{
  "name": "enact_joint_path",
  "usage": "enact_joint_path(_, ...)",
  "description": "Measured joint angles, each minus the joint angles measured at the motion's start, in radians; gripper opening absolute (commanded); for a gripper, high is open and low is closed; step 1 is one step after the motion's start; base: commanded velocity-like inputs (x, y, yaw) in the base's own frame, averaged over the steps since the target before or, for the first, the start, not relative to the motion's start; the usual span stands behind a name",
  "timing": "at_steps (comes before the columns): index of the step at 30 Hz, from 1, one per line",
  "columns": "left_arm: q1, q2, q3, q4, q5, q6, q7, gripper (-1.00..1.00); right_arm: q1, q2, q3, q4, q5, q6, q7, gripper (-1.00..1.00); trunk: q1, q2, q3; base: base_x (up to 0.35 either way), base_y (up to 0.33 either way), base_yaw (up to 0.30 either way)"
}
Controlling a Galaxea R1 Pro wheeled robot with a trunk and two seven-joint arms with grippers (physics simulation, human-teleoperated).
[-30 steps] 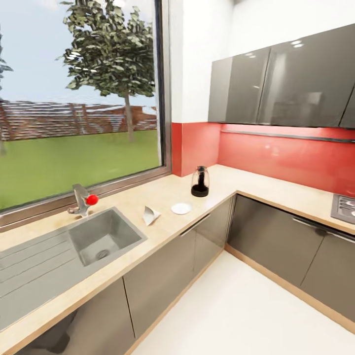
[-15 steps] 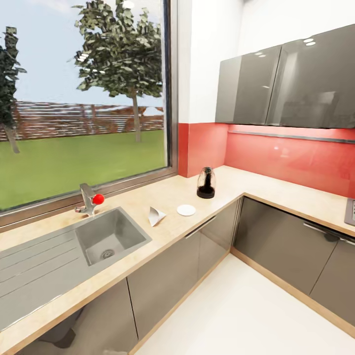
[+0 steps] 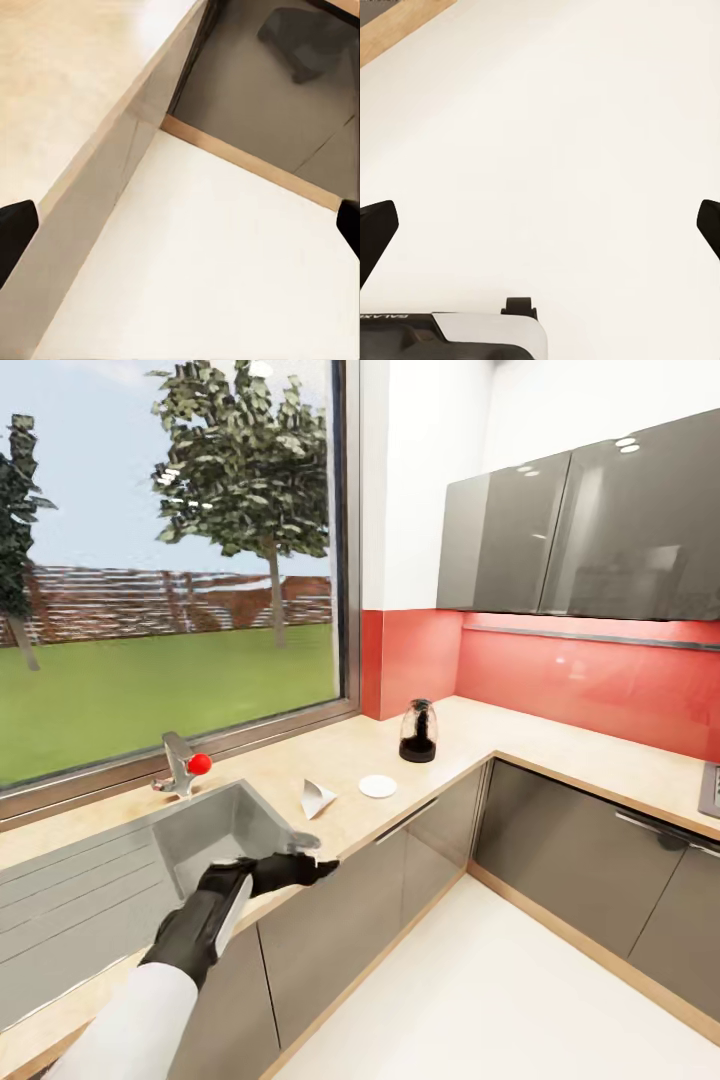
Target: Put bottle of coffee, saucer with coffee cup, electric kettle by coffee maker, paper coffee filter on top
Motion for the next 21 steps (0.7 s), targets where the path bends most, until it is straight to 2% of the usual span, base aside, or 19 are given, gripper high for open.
enact_joint_path(4,-0.057,0.0,0.003,0.019,-0.002,0.021,0.001,1.0,0.0,0.0,0.001,0.0,0.0,0.0,0.0,1.0,0.0,0.0,0.0,0.0,0.0,0.0)
enact_joint_path(11,-0.054,0.002,0.01,0.021,-0.009,0.021,0.011,1.0,0.0,-0.001,0.0,-0.001,0.0,0.0,0.0,1.0,0.0,0.0,0.0,0.006,0.0,0.0)
enact_joint_path(21,-0.05,0.008,0.011,0.027,-0.006,0.021,0.084,1.0,0.0,-0.001,-0.001,0.0,0.0,0.0,0.0,1.0,-0.001,0.0,0.0,0.305,0.0,0.0)
